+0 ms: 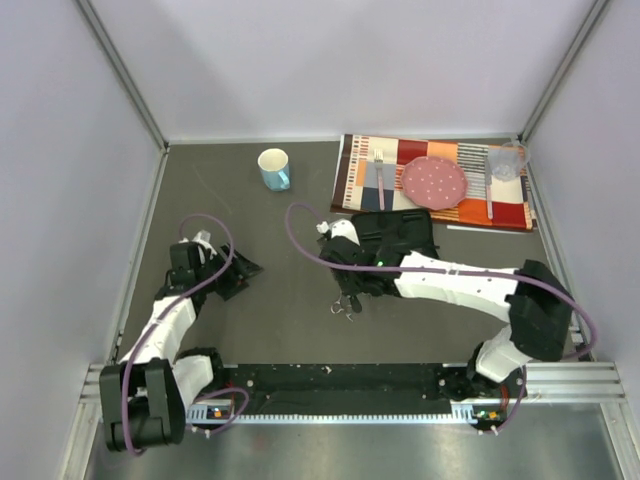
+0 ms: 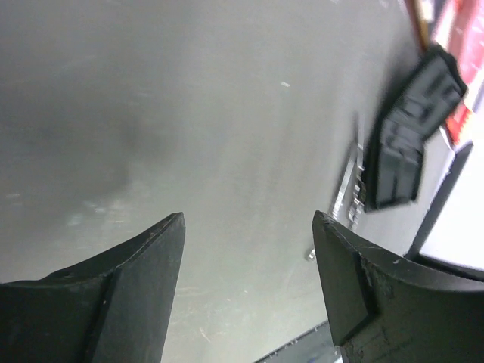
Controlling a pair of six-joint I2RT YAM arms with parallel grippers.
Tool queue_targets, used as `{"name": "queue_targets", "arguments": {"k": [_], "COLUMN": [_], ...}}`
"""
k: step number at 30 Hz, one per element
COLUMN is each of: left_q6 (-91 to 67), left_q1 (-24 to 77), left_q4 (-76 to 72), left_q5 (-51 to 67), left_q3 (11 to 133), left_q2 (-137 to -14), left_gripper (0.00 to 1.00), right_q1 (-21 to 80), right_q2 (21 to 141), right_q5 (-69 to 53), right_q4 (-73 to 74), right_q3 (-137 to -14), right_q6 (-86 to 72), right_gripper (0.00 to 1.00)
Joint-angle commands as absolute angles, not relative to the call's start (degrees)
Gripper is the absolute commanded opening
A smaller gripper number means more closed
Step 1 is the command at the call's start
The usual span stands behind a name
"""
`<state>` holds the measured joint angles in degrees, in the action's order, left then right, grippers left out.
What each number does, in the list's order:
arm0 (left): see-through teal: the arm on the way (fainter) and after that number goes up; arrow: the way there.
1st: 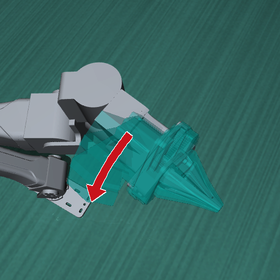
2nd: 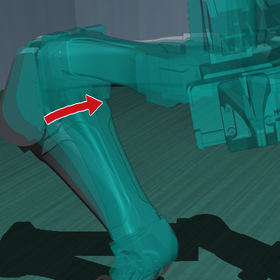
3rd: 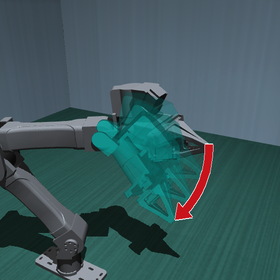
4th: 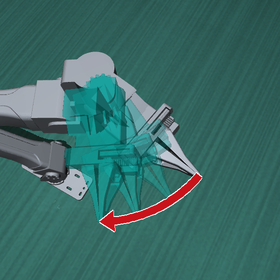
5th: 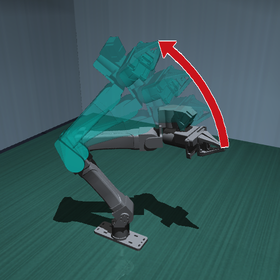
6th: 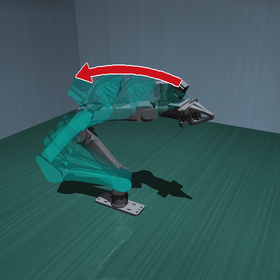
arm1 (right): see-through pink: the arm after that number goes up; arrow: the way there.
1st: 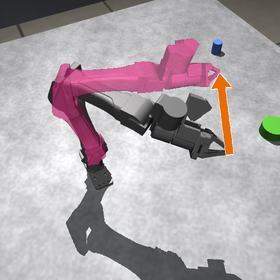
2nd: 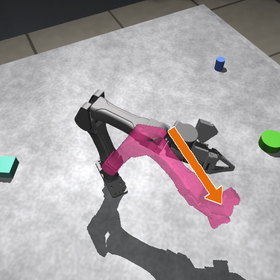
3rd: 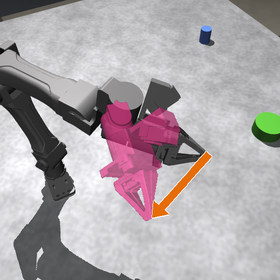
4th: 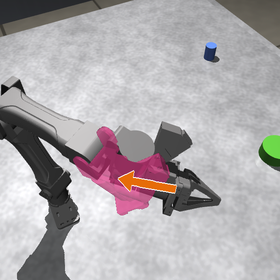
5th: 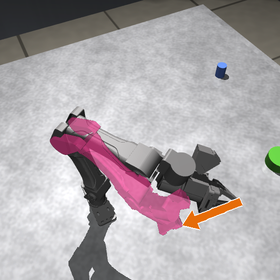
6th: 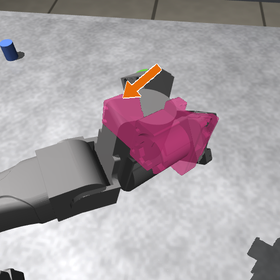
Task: Sort the hair-cutting tools
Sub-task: Pick up the comb at the center of the board.
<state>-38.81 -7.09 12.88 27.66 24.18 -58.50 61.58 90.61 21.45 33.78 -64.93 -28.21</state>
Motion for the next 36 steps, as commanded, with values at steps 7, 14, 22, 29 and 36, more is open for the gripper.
{"name": "queue_targets", "arguments": {"k": [7,14,22,29,36], "left_q6": [-44.7,-46.9,-46.0,-48.5,-45.4], "left_q1": [13.5,18.0,18.1,21.3,22.1], "left_q4": [-18.3,-22.2,-11.9,-7.3,7.4], "left_q5": [39.4,42.9,55.1,60.6,59.9], "left_q3": [20.2,25.2,37.0,38.2,38.8], "left_q2": [-41.6,-46.1,-53.5,-49.8,-48.3], "left_gripper": [0.94,0.98,0.98,0.96,0.9], "right_q1": [61.1,62.0,62.5,68.0,69.9], "right_q2": [76.9,70.4,63.0,63.6,64.5], "right_q5": [14.3,5.6,-5.5,-6.3,-2.6], "right_q4": [35.1,36.4,38.4,41.3,41.8], "right_q3": [-66.4,-65.4,-61.7,-61.7,-63.6], "right_q6": [-28.8,-23.7,-14.1,-6.3,-4.0], "right_gripper": [0.0,0.0,0.0,0.0,0.0]}}
